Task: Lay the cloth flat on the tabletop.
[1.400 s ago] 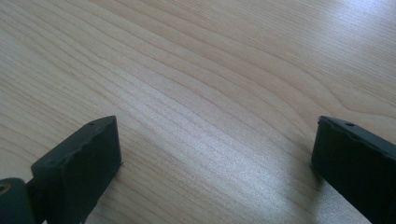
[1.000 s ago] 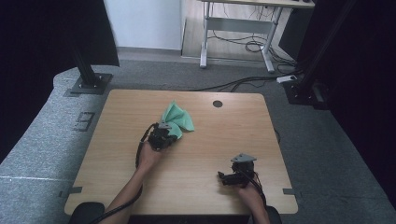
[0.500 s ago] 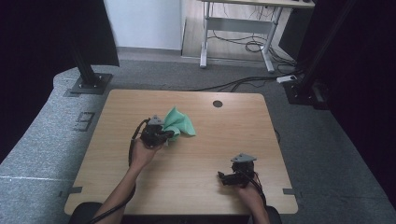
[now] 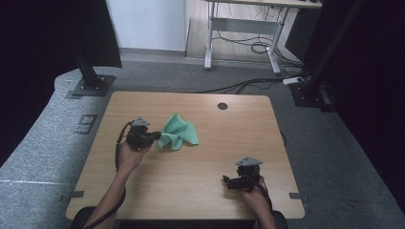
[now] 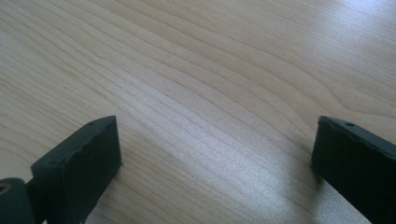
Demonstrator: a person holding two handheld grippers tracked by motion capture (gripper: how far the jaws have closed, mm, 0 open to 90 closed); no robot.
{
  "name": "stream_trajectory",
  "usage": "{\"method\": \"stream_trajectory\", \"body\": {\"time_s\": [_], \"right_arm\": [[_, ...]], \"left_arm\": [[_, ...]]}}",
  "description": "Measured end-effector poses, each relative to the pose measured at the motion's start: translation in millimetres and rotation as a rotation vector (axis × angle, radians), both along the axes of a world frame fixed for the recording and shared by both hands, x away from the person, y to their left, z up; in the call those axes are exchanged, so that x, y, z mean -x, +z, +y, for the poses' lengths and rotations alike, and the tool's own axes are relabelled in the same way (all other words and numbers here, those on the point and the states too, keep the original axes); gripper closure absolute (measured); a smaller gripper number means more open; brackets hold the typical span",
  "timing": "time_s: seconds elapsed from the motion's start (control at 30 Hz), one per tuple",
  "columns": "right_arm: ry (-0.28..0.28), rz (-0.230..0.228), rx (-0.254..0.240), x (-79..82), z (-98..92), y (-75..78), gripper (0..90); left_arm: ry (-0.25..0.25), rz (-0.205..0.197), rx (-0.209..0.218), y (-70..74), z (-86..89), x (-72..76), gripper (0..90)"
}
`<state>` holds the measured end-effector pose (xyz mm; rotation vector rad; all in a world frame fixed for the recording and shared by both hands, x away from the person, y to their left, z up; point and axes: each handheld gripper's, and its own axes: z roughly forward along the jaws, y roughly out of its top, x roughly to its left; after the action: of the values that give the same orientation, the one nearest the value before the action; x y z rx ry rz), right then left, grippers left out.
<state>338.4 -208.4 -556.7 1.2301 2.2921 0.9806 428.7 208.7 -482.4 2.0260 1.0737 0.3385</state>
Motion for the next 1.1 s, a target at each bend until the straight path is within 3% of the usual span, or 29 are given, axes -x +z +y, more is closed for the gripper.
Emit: {"method": "stream_trajectory", "body": {"time_s": [0.03, 0.07, 0.1, 0.23, 0.27, 0.37, 0.4, 0.43, 0.53, 0.63, 0.77, 0.8, 0.97, 1.0, 1.03, 1.07, 1.1], "right_arm": [[0.000, 0.000, 0.000, 0.0, 0.0, 0.0, 1.1], [0.000, 0.000, 0.000, 0.0, 0.0, 0.0, 1.2], [0.000, 0.000, 0.000, 0.0, 0.0, 0.0, 1.2], [0.000, 0.000, 0.000, 0.0, 0.0, 0.0, 1.2], [0.000, 0.000, 0.000, 0.0, 0.0, 0.0, 1.1], [0.000, 0.000, 0.000, 0.0, 0.1, 0.0, 1.1], [0.000, 0.000, 0.000, 0.0, 0.1, 0.0, 1.1], [0.000, 0.000, 0.000, 0.0, 0.0, 0.0, 1.1], [0.000, 0.000, 0.000, 0.0, 0.1, 0.0, 1.1], [0.000, 0.000, 0.000, 0.0, 0.1, 0.0, 1.1], [0.000, 0.000, 0.000, 0.0, 0.0, 0.0, 1.1], [0.000, 0.000, 0.000, 0.0, 0.1, 0.0, 1.1], [0.000, 0.000, 0.000, 0.0, 0.0, 0.0, 1.1], [0.000, 0.000, 0.000, 0.0, 0.0, 0.0, 1.1], [0.000, 0.000, 0.000, 0.0, 0.0, 0.0, 1.1], [0.000, 0.000, 0.000, 0.0, 0.1, 0.0, 1.1], [0.000, 0.000, 0.000, 0.0, 0.1, 0.0, 1.1]], "left_arm": [[0.000, 0.000, 0.000, 0.0, 0.0, 0.0, 86.6], [0.023, 0.034, -0.009, -12.5, 8.6, -0.3, 86.5], [0.023, 0.034, -0.009, -12.5, 8.6, -0.3, 86.4], [0.046, 0.100, -0.024, -35.3, 21.1, 0.3, 85.1], [0.047, 0.109, -0.032, -38.4, 22.9, 0.8, 75.8], [0.054, 0.082, -0.031, -36.0, 23.3, 2.1, 55.8], [0.050, 0.063, -0.016, -30.6, 22.3, 1.9, 55.8], [0.046, 0.053, -0.006, -26.0, 21.1, 1.5, 46.5], [0.022, 0.024, 0.026, -11.9, 13.1, -3.8, 39.9], [0.018, 0.018, 0.035, -7.3, 5.3, -9.8, 37.1], [0.049, 0.023, -0.010, -10.4, -7.8, -24.7, 36.7], [0.069, 0.048, -0.027, -20.0, -12.0, -35.0, 36.6], [0.084, 0.095, -0.061, -41.1, -18.3, -44.6, 30.3], [0.081, 0.107, -0.096, -51.8, -21.7, -44.7, 28.4], [0.081, 0.107, -0.096, -51.8, -21.7, -44.7, 27.2], [0.080, 0.069, -0.146, -58.6, -24.8, -40.3, 24.3], [0.080, 0.069, -0.146, -58.6, -24.8, -40.3, 23.8]]}}
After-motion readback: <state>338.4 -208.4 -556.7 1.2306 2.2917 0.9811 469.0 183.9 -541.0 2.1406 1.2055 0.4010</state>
